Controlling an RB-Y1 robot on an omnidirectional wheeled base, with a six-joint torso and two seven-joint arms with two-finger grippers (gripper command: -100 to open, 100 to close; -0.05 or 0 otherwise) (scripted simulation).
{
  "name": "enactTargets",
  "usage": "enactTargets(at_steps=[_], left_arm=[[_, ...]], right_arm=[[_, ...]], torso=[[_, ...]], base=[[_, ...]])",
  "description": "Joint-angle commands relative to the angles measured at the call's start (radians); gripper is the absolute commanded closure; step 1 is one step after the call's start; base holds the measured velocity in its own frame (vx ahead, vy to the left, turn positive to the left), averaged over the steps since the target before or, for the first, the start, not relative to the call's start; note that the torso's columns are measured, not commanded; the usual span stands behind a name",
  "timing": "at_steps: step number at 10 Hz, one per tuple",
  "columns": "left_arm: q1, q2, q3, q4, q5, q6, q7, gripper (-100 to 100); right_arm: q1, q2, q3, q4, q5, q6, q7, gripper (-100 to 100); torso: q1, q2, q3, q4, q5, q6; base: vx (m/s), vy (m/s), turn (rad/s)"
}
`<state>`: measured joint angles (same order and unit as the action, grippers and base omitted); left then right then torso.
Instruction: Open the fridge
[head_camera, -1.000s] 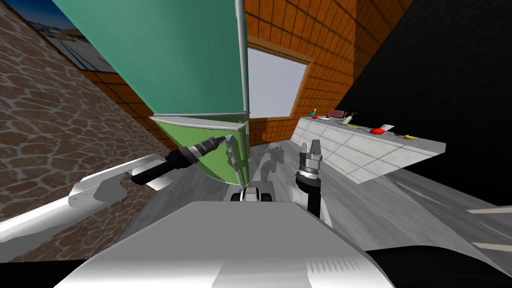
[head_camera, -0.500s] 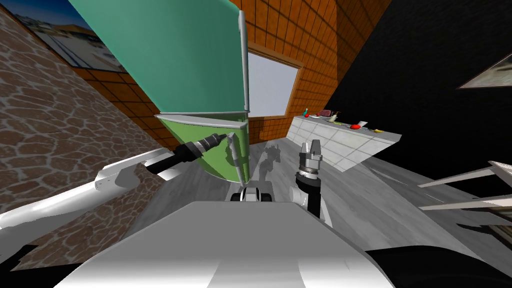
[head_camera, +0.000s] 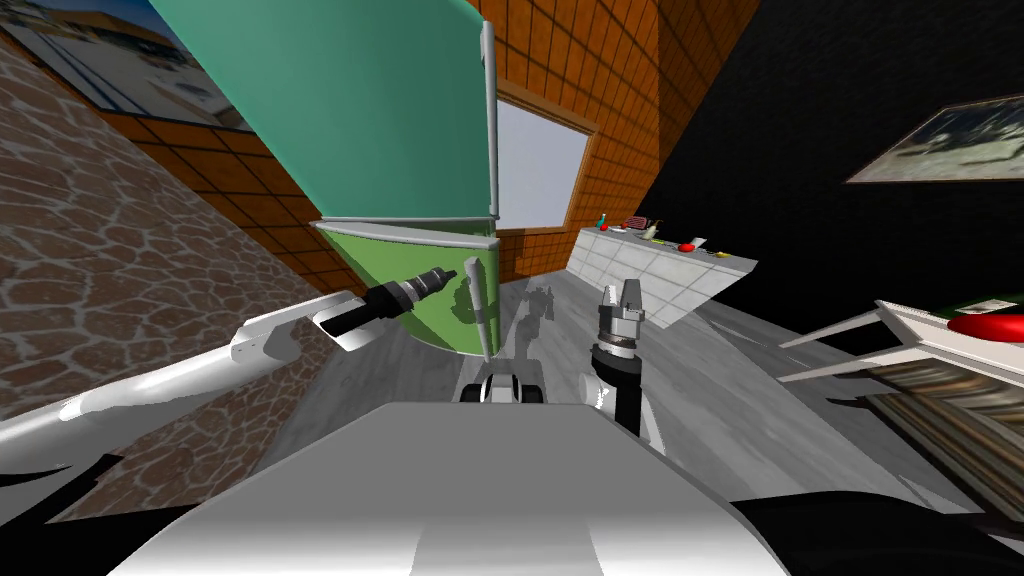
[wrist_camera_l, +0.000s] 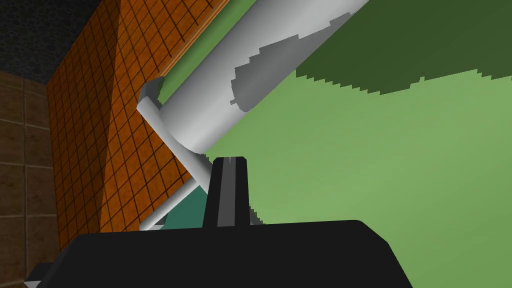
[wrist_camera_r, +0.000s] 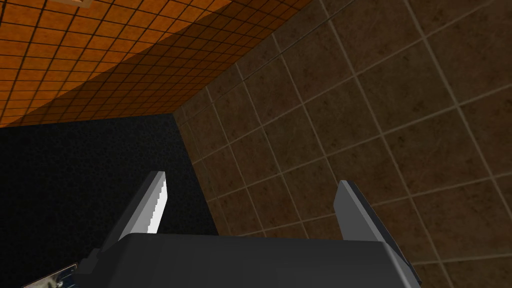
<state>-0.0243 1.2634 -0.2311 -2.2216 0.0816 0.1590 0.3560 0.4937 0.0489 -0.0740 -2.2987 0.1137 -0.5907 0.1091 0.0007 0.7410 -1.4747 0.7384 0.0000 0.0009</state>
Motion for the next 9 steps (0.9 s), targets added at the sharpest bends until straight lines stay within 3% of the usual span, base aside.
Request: enactTargets(at_steps=[1,2,4,5,6,9], left_arm=[[-0.065,0.000,-0.042,0.018,-0.003,0.008,0.006,100],[-0.106,0.008,-0.092,0.059,-0.005,0.018,0.019,100],[-0.149,0.008,-0.104,0.059,-0.005,0.018,0.019,100],[-0.134,0.011,-0.096,0.057,-0.004,0.014,0.020,100],[-0.140,0.012,-0.086,0.084,0.000,0.029,0.019,-100],[-0.146,0.013,-0.074,0.117,0.004,0.048,0.017,-100]], right_arm=[[0.000,0.000,0.000,0.000,0.000,0.000,0.000,0],[0.000,0.000,0.000,0.000,0.000,0.000,0.000,0],[0.000,0.000,0.000,0.000,0.000,0.000,0.000,0],[0.000,0.000,0.000,0.000,0.000,0.000,0.000,0],[0.001,0.000,0.000,0.000,0.000,0.000,0.000,0],[0.001,0.000,0.000,0.000,0.000,0.000,0.000,0]], torso=[[0.000,0.001,0.002,0.001,0.000,-0.002],[-0.003,-0.005,-0.002,-0.001,-0.001,-0.002],[0.000,0.000,0.001,0.001,0.000,-0.001],[-0.003,-0.007,-0.003,-0.001,-0.001,-0.002],[-0.004,-0.011,-0.007,-0.003,-0.001,-0.001],[-0.005,-0.005,-0.003,-0.001,-0.002,-0.001]], base=[[-0.122,0.064,0.007],[-0.229,0.106,-0.224],[-0.201,0.081,-0.081],[-0.038,0.014,0.006],[0.053,-0.052,-0.009],[0.087,-0.148,-0.004]])
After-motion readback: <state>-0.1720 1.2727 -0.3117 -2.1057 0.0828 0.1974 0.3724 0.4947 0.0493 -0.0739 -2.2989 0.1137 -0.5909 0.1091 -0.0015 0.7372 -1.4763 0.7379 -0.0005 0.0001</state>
